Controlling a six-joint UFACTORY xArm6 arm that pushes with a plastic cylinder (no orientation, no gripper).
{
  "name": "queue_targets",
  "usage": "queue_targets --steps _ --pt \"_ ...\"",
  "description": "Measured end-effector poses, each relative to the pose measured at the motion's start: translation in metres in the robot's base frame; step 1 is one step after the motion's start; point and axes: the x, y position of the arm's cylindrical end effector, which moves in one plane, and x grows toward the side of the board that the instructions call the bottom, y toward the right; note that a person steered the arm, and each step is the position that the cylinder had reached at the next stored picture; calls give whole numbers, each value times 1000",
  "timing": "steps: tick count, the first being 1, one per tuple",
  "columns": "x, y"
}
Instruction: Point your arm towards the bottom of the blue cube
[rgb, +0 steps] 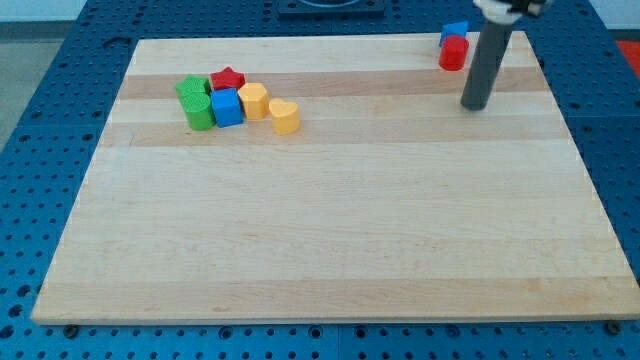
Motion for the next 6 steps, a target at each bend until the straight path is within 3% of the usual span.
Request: queue_targets --steps 1,2,4,5,6 --pt "60 -53" --pt "88 -142" --pt "65 -278" --pt "44 -309" --pt "13 -300"
